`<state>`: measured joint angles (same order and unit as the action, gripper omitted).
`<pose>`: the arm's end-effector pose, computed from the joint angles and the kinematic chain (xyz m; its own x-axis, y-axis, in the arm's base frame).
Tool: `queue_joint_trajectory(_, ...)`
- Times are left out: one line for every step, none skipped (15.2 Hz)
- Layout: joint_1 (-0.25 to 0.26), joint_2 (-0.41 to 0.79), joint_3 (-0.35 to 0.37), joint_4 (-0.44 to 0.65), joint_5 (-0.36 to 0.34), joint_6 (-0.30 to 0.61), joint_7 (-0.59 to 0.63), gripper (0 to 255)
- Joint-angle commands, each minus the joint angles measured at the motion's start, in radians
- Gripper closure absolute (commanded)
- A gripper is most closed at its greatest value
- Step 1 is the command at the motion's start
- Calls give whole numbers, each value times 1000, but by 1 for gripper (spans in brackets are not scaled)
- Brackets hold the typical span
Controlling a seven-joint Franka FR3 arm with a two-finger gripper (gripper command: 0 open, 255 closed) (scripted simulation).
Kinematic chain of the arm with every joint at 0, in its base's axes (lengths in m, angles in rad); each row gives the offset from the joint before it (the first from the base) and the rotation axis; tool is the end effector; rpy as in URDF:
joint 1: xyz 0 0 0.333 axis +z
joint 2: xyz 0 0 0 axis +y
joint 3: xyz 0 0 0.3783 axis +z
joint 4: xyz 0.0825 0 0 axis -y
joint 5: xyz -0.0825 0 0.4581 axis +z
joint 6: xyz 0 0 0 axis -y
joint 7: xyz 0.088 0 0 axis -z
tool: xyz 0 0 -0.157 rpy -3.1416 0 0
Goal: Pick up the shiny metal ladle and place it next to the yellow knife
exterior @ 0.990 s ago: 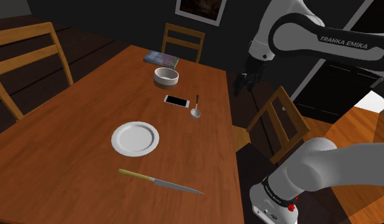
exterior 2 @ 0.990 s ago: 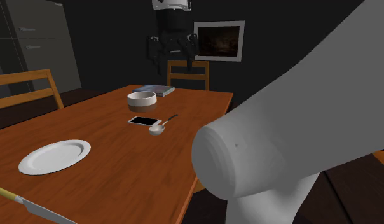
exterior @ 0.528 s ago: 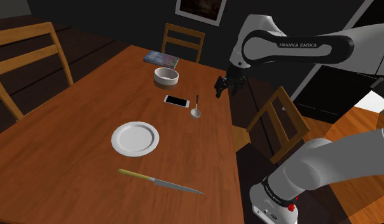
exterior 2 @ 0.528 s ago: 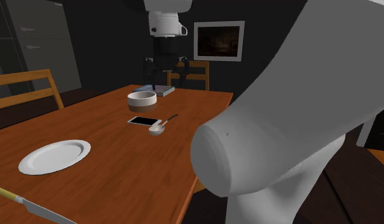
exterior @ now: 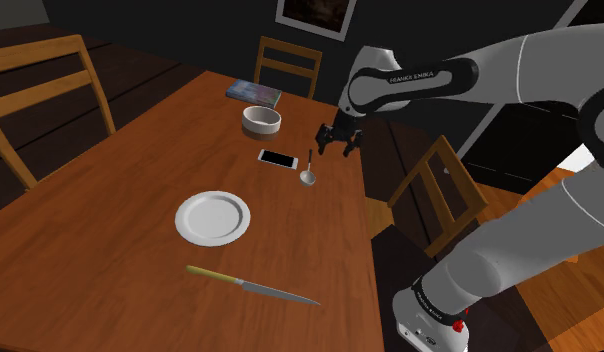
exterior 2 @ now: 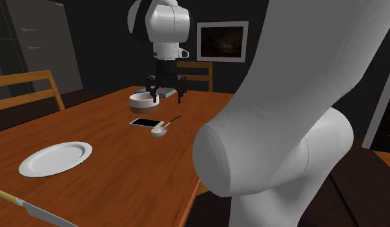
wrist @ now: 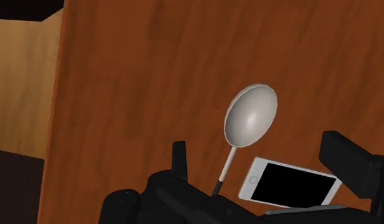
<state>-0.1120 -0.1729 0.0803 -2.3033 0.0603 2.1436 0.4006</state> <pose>0.5383 -0.0118 0.3905 0.8935 -0.4490 -0.0032 -0.4488 -0.8928 -0.0391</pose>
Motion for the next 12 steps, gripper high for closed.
queue_joint_trajectory(-9,72,-3,31,9,49,41,0)
queue_joint_trajectory(-13,109,-5,48,14,71,59,0)
queue_joint_trajectory(-16,145,-8,65,18,92,77,0)
queue_joint_trajectory(-20,182,-11,84,24,113,94,0)
queue_joint_trajectory(-23,218,-15,104,29,132,111,0)
queue_joint_trajectory(-26,254,-19,124,35,151,127,0)
queue_joint_trajectory(-29,290,-22,146,42,168,143,0)
queue_joint_trajectory(-32,326,-26,168,49,185,158,0)
queue_joint_trajectory(-35,362,-30,192,56,200,172,0)
queue_joint_trajectory(-38,398,-35,216,64,215,186,0)
queue_joint_trajectory(-42,434,-39,241,73,229,200,0)
queue_joint_trajectory(-43,446,-40,249,75,233,204,0)
